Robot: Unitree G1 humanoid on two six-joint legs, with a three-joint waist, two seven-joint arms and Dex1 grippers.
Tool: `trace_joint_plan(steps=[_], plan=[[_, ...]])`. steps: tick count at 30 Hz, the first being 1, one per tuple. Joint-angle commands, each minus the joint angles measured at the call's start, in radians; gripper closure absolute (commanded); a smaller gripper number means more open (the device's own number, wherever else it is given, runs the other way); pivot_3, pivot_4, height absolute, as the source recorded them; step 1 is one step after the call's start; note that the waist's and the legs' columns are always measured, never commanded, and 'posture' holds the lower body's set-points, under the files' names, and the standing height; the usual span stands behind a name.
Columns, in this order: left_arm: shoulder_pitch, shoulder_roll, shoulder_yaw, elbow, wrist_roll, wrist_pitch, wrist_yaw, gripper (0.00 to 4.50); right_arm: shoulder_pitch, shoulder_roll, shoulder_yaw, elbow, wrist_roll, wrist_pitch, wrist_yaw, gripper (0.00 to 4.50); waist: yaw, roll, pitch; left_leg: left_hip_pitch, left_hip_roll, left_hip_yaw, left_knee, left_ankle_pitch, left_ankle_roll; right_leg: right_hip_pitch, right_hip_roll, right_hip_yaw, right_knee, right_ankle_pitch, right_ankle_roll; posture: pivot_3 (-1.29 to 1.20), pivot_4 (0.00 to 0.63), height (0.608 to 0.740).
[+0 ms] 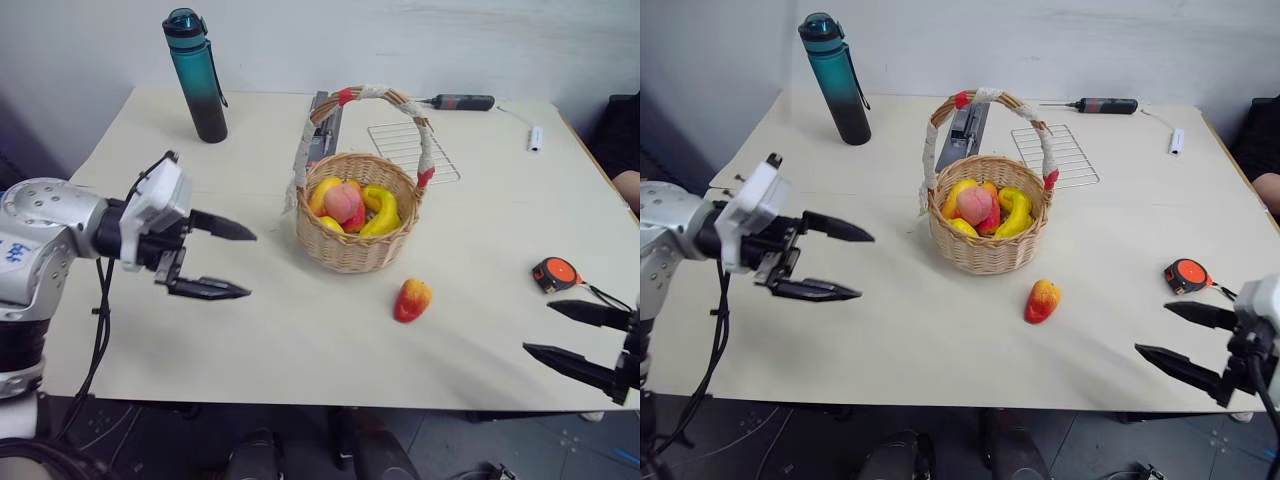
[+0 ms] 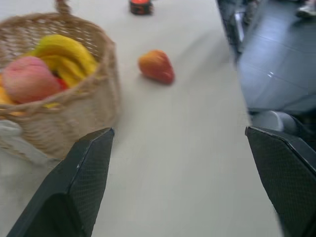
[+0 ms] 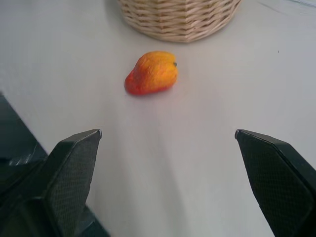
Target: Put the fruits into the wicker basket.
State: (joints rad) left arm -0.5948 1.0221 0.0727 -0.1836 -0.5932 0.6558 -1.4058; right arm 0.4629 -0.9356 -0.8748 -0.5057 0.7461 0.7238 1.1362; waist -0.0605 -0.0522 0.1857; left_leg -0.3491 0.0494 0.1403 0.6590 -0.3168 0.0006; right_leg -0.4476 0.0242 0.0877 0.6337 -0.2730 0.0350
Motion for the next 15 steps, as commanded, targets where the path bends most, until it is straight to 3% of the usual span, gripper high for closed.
trace_joint_plan(steps=[1,7,10,15], plan=[[0.016,0.020,0.054,-0.051,-0.036,-0.010,-0.002,0.05,-0.025,0.000,0.015,-0.022,0.018,-0.010,-0.009,0.00,0.000,0.000,0.000,0.000,0.000,0.000,0.000,0.001,0.001,0.002,0.000,0.000,-0.004,0.000,-0.002,0.00,0.150,0.740],[0.012,-0.021,0.046,-0.115,-0.048,0.012,0.085,0.05,-0.276,0.104,0.357,-0.044,0.043,0.046,-0.230,0.00,-0.008,-0.003,-0.002,-0.002,0.000,0.000,-0.002,0.000,0.004,0.002,-0.001,0.000,-0.008,0.005,-0.002,0.00,0.150,0.740],[0.022,-0.019,0.049,-0.135,-0.053,0.017,0.105,0.05,-0.353,0.157,0.463,-0.023,0.032,0.098,-0.330,0.00,-0.008,-0.002,-0.001,-0.002,0.000,0.000,-0.005,-0.001,0.002,-0.001,-0.001,0.000,-0.006,0.009,0.010,0.00,0.150,0.740],[0.047,-0.019,0.070,-0.162,-0.069,0.023,0.135,0.05,-0.457,0.253,0.634,0.049,-0.041,0.149,-0.482,0.00,-0.012,-0.001,-0.002,-0.006,0.000,0.002,-0.008,0.002,-0.006,-0.008,0.000,0.000,-0.003,0.008,0.009,0.00,0.150,0.740]])
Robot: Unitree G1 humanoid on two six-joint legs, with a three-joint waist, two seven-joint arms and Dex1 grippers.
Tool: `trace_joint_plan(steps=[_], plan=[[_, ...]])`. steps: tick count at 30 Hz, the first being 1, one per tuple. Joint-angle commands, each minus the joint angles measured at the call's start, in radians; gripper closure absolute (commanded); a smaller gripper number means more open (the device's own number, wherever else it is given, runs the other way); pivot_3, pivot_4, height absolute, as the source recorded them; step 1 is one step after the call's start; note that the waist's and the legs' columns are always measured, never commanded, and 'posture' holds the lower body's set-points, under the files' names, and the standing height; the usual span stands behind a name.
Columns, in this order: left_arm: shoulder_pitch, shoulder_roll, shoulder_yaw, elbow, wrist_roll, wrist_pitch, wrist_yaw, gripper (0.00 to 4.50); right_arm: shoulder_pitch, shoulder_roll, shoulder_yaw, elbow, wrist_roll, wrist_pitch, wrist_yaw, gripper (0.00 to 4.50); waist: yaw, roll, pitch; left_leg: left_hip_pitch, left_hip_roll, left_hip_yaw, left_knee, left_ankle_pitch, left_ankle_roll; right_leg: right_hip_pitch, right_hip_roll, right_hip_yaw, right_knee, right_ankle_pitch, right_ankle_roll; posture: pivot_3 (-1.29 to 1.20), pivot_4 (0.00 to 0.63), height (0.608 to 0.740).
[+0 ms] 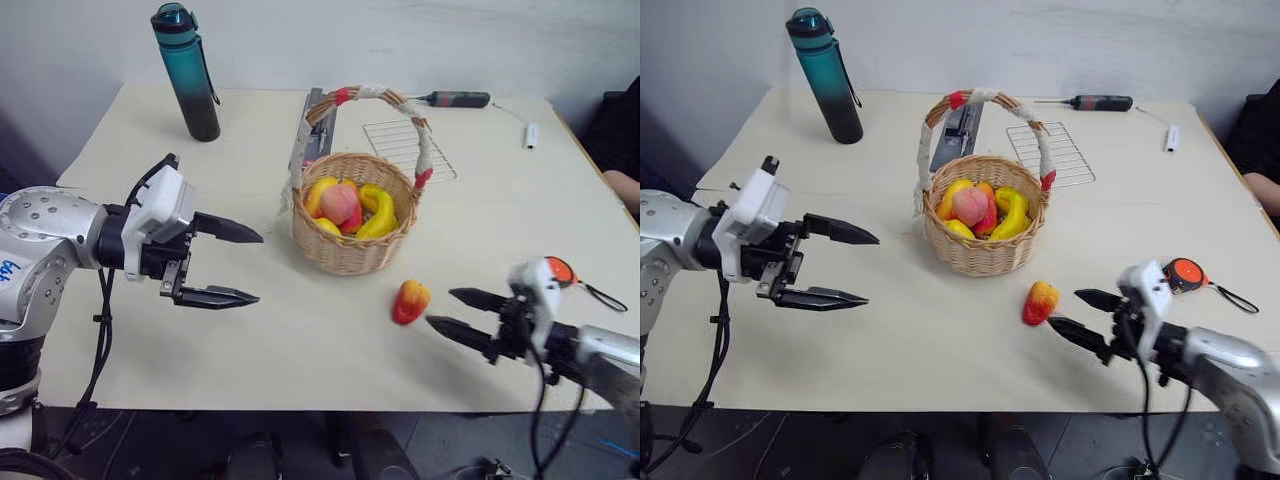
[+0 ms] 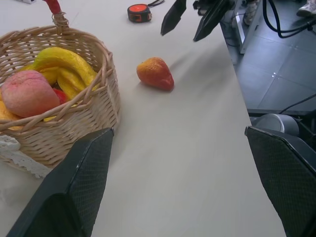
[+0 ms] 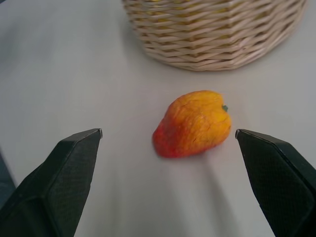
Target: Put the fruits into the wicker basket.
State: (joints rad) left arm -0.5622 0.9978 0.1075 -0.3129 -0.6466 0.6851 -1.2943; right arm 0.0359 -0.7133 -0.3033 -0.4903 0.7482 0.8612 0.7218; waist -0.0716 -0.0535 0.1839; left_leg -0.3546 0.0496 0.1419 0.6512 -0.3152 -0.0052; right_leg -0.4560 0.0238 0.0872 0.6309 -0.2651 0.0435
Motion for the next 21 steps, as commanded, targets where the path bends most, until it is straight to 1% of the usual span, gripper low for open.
trace_joint_plan(steps=[1,3,5,11,12,13,14,15,17,19,21], plan=[[0.022,0.002,0.035,-0.033,-0.009,-0.012,0.034,0.05,-0.047,0.042,0.086,0.053,-0.059,0.015,-0.086,0.00,-0.001,0.000,0.000,0.000,0.000,0.001,0.000,0.000,-0.001,-0.001,0.000,0.000,0.001,-0.001,0.000,0.00,0.150,0.740],[0.035,-0.002,0.035,-0.034,-0.003,-0.020,0.050,0.05,-0.078,0.063,0.112,0.089,-0.073,0.030,-0.120,0.00,-0.002,0.000,0.000,-0.003,0.000,0.002,0.000,0.000,-0.001,-0.006,0.000,0.001,0.003,-0.002,0.000,0.00,0.150,0.740],[0.045,0.000,0.038,-0.036,-0.008,-0.021,0.056,0.05,-0.109,0.089,0.119,0.120,-0.061,0.060,-0.146,0.00,-0.006,0.000,0.000,-0.004,0.000,0.003,0.002,0.000,-0.001,-0.007,0.000,0.001,0.005,-0.002,0.000,0.00,0.150,0.740],[0.054,0.001,0.039,-0.044,-0.014,-0.023,0.074,0.05,-0.157,0.154,0.146,0.160,-0.044,0.086,-0.160,0.00,-0.015,-0.001,-0.001,-0.002,0.000,0.003,0.003,0.001,-0.001,-0.006,0.000,0.002,0.006,-0.002,-0.001,0.00,0.150,0.740],[0.054,0.001,0.038,-0.046,-0.015,-0.022,0.077,0.00,-0.159,0.160,0.145,0.163,-0.046,0.087,-0.162,0.41,-0.015,-0.001,-0.001,-0.001,0.000,0.003,0.003,0.001,-0.001,-0.005,0.000,0.002,0.007,-0.002,-0.001,0.00,0.150,0.740],[0.056,0.001,0.041,-0.049,-0.016,-0.021,0.079,0.00,-0.157,0.163,0.144,0.158,-0.042,0.086,-0.157,0.59,-0.015,-0.001,-0.001,-0.001,0.000,0.003,0.003,0.002,-0.001,-0.005,0.000,0.002,0.007,-0.002,-0.001,0.00,0.150,0.740],[0.058,0.002,0.043,-0.051,-0.018,-0.019,0.082,0.00,-0.152,0.162,0.141,0.148,-0.036,0.082,-0.147,0.92,-0.015,-0.001,-0.001,-0.001,0.000,0.003,0.003,0.002,-0.001,-0.005,0.000,0.002,0.007,-0.002,-0.001,0.00,0.150,0.740],[0.063,0.002,0.047,-0.056,-0.020,-0.016,0.087,0.00,-0.143,0.158,0.135,0.134,-0.027,0.078,-0.136,1.35,-0.014,-0.001,-0.001,-0.001,-0.001,0.003,0.002,0.003,0.000,-0.005,0.000,0.003,0.008,-0.002,-0.002,0.00,0.150,0.740],[0.070,0.003,0.053,-0.065,-0.025,-0.011,0.096,0.00,-0.117,0.140,0.118,0.082,-0.004,0.040,-0.080,2.01,-0.013,-0.001,-0.001,0.000,-0.001,0.003,0.002,0.003,0.000,-0.005,0.000,0.003,0.010,-0.002,-0.002,0.00,0.150,0.740],[0.078,0.002,0.061,-0.076,-0.030,-0.007,0.108,0.00,-0.091,0.133,0.083,0.002,0.065,0.004,-0.006,2.65,-0.013,-0.001,-0.001,0.000,-0.001,0.002,0.002,0.003,0.000,-0.006,0.000,0.003,0.012,-0.002,-0.003,0.00,0.150,0.740],[0.080,-0.004,0.066,-0.079,-0.032,-0.008,0.128,0.00,-0.108,0.139,0.044,-0.057,0.168,0.019,0.008,3.44,-0.017,-0.001,-0.001,0.000,-0.001,0.002,0.002,0.003,0.000,-0.006,0.001,0.003,0.013,-0.002,-0.003,0.00,0.150,0.740]])
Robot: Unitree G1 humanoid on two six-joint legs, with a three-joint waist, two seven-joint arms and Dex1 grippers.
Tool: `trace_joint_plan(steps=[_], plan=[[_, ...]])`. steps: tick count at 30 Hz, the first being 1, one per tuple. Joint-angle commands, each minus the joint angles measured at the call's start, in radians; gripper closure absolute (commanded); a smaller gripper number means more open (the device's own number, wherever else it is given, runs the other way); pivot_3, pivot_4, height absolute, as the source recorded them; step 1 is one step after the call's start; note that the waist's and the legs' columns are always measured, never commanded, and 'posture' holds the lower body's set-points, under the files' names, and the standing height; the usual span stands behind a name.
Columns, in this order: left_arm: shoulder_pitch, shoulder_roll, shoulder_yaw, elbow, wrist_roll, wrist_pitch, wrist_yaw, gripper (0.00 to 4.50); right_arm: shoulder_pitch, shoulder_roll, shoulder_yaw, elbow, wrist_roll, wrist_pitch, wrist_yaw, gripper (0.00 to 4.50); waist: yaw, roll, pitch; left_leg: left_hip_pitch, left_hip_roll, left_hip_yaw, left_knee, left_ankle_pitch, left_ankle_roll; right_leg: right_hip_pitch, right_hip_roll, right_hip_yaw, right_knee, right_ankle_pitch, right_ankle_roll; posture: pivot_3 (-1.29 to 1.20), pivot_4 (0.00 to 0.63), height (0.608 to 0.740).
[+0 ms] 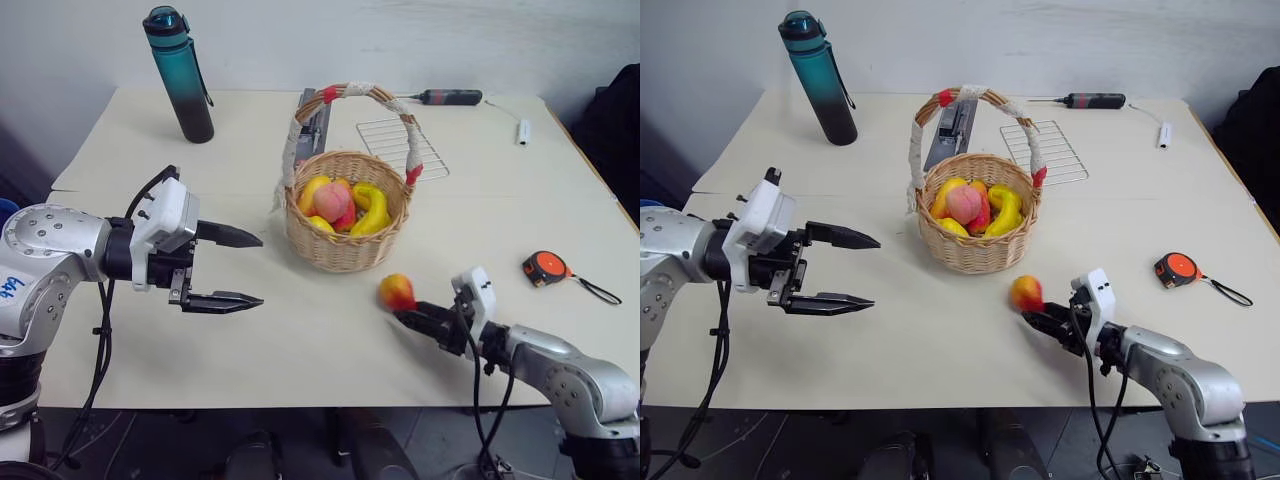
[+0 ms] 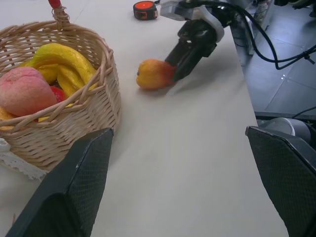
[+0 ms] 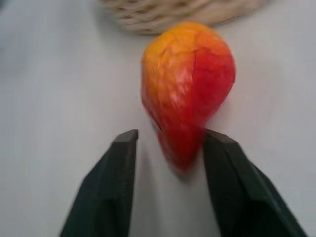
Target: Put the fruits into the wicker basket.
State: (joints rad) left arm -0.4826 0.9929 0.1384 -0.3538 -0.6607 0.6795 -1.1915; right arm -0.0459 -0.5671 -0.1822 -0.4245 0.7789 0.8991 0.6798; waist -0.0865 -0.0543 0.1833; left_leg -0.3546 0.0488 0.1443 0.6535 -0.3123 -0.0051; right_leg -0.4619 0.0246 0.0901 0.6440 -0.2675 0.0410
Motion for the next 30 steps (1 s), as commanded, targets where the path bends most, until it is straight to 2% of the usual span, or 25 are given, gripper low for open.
trace_joint_plan(steps=[1,3,7,10,14,17,24,30], plan=[[-0.003,-0.003,0.036,-0.038,-0.020,-0.001,0.034,0.00,-0.054,-0.004,-0.082,-0.140,0.168,-0.016,0.043,3.73,-0.003,0.000,0.000,0.000,0.000,0.000,0.000,0.000,0.000,0.000,0.000,0.000,0.000,0.000,0.000,0.00,0.150,0.740],[-0.011,-0.009,0.035,-0.036,-0.024,0.001,0.049,0.00,-0.130,-0.001,-0.066,-0.145,0.186,-0.014,0.013,4.43,-0.005,0.000,0.000,0.001,0.000,0.000,0.001,0.000,0.000,0.001,0.000,0.000,0.001,0.000,0.000,0.00,0.150,0.740],[-0.019,-0.010,0.030,-0.037,-0.025,0.003,0.061,0.00,-0.324,0.020,-0.001,-0.051,0.126,0.035,-0.125,4.47,-0.007,0.000,0.000,0.002,0.000,0.000,0.000,0.001,0.000,0.001,0.000,0.000,0.001,0.000,-0.001,0.00,0.150,0.740],[-0.020,-0.005,0.044,-0.037,-0.034,0.009,0.066,0.00,-0.368,-0.042,0.069,-0.022,0.044,0.051,-0.127,4.47,-0.006,0.000,0.000,0.001,0.000,0.000,0.000,0.001,-0.002,0.000,0.000,0.000,0.001,0.000,-0.003,0.00,0.150,0.740],[-0.001,-0.004,0.060,-0.037,-0.037,0.009,0.076,0.00,-0.312,-0.084,0.020,-0.030,0.121,0.097,-0.078,3.55,0.006,0.000,0.000,0.000,0.000,-0.002,-0.002,0.002,-0.005,-0.001,0.000,-0.002,0.001,-0.002,-0.002,0.00,0.150,0.740],[0.018,-0.003,0.062,-0.040,-0.033,0.003,0.073,0.00,-0.274,-0.113,0.019,-0.050,0.118,0.106,-0.071,2.47,0.003,0.000,0.000,-0.001,0.000,-0.002,-0.002,-0.002,-0.004,-0.002,-0.001,-0.002,0.000,-0.004,0.000,0.00,0.150,0.740],[0.013,-0.002,0.055,-0.020,-0.028,-0.007,0.063,0.00,-0.247,-0.074,-0.003,-0.034,0.137,0.134,-0.157,0.03,0.002,0.000,0.000,0.000,0.001,-0.001,-0.001,-0.002,-0.005,-0.001,-0.001,-0.001,0.001,-0.005,0.000,0.00,0.150,0.740],[0.018,0.001,0.049,-0.040,-0.030,-0.001,0.062,0.00,-0.161,-0.030,0.070,0.006,0.106,0.134,-0.159,0.01,-0.001,-0.001,0.000,0.000,0.000,-0.001,0.000,-0.001,-0.005,-0.001,-0.001,-0.001,0.001,-0.005,0.000,0.00,0.150,0.740]])
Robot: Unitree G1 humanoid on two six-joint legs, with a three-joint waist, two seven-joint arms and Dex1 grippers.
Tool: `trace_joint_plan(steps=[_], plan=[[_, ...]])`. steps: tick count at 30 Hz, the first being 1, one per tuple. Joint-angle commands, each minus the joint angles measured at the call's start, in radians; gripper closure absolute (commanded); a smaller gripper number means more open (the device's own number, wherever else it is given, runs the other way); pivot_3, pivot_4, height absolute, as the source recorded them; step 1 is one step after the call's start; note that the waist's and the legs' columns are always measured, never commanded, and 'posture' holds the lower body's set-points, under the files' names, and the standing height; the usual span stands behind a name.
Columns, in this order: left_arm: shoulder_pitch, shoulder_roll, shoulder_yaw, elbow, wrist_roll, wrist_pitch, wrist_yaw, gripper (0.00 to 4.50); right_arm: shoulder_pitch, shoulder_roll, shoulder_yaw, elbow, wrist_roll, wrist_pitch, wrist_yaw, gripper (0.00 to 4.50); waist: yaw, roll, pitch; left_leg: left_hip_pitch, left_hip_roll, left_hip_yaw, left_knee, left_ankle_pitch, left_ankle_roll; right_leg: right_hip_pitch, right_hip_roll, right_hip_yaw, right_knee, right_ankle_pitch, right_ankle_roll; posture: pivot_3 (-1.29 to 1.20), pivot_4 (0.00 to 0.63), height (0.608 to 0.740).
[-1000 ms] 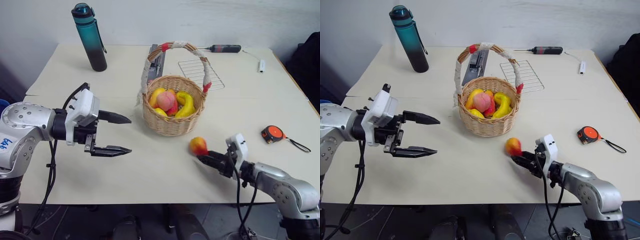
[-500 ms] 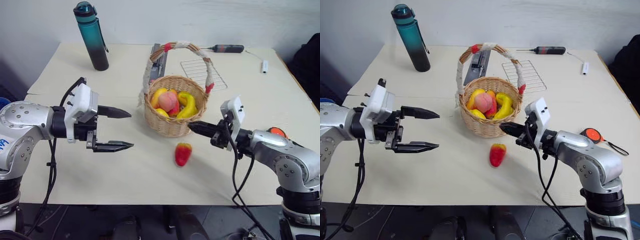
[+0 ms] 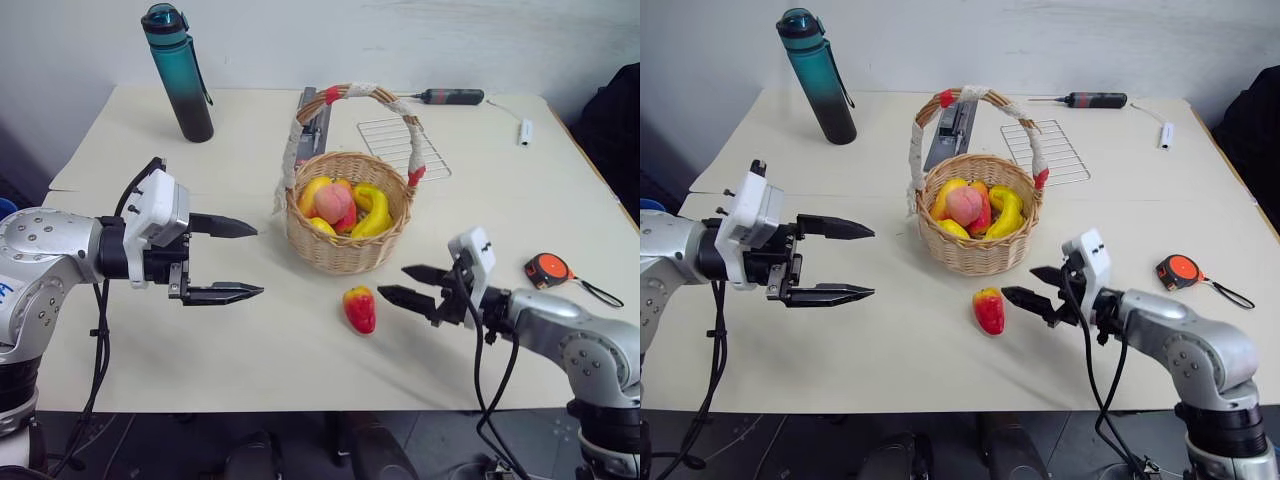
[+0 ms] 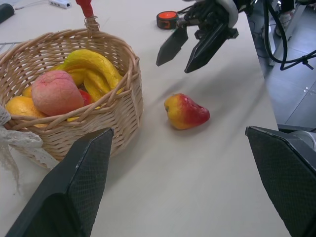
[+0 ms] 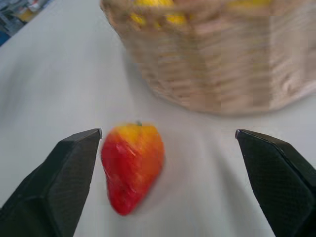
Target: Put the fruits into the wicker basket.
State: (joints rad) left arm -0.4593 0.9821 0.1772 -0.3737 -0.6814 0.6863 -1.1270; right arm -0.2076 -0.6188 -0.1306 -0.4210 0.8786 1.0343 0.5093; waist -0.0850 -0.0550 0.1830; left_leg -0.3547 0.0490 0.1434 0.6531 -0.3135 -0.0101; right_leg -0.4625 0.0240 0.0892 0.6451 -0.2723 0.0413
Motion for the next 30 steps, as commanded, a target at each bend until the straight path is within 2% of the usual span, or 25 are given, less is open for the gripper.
trace_joint_plan(steps=[1,13,16,19,21,27,30], plan=[[-0.006,0.013,0.010,-0.023,-0.011,-0.006,-0.003,0.00,-0.003,0.034,0.030,0.013,0.001,-0.006,0.012,0.01,-0.005,0.000,0.000,0.000,0.000,0.001,0.000,0.000,0.000,0.000,0.000,0.000,0.000,0.000,0.000,0.00,0.150,0.740],[-0.033,0.017,0.010,-0.023,-0.016,0.015,0.013,0.00,-0.119,0.178,0.225,0.164,-0.145,-0.069,0.037,0.01,-0.019,-0.001,0.000,0.001,0.000,0.001,0.000,0.001,0.002,0.000,0.001,0.001,0.001,0.002,-0.002,0.00,0.150,0.740],[-0.028,0.025,0.011,-0.026,-0.009,0.015,0.010,0.00,-0.137,0.195,0.221,0.188,-0.162,-0.083,0.041,0.61,-0.021,-0.001,0.000,0.001,0.000,0.001,0.000,0.002,0.001,0.000,0.001,0.001,0.001,0.002,-0.002,0.00,0.150,0.740],[-0.026,0.029,0.018,-0.025,-0.013,0.018,0.010,0.00,-0.118,0.158,0.205,0.141,-0.147,-0.085,0.092,1.75,-0.021,-0.001,0.000,0.001,0.000,0.001,0.000,0.002,0.000,0.000,0.001,0.001,0.001,0.002,-0.002,0.00,0.150,0.740],[-0.021,0.031,0.021,-0.026,-0.014,0.016,0.009,0.00,-0.104,0.132,0.168,0.100,-0.110,-0.075,0.125,2.24,-0.020,-0.001,0.000,0.001,0.000,0.000,0.000,0.002,0.000,0.000,0.000,0.000,0.001,0.002,-0.002,0.00,0.150,0.740],[-0.031,0.023,0.021,-0.011,-0.005,0.004,0.017,0.00,-0.135,0.035,-0.014,-0.014,0.106,-0.013,0.200,2.31,-0.020,0.000,0.000,0.000,0.000,0.001,0.000,0.001,0.000,-0.001,0.001,0.000,0.001,0.002,-0.001,0.00,0.150,0.740],[-0.049,0.009,0.016,-0.003,-0.007,0.003,0.028,0.00,-0.260,0.018,-0.053,-0.014,0.148,-0.013,0.171,2.31,-0.025,0.000,0.000,0.001,0.000,0.000,0.000,0.001,0.000,-0.001,0.001,0.000,0.001,0.002,-0.001,0.00,0.150,0.740]])
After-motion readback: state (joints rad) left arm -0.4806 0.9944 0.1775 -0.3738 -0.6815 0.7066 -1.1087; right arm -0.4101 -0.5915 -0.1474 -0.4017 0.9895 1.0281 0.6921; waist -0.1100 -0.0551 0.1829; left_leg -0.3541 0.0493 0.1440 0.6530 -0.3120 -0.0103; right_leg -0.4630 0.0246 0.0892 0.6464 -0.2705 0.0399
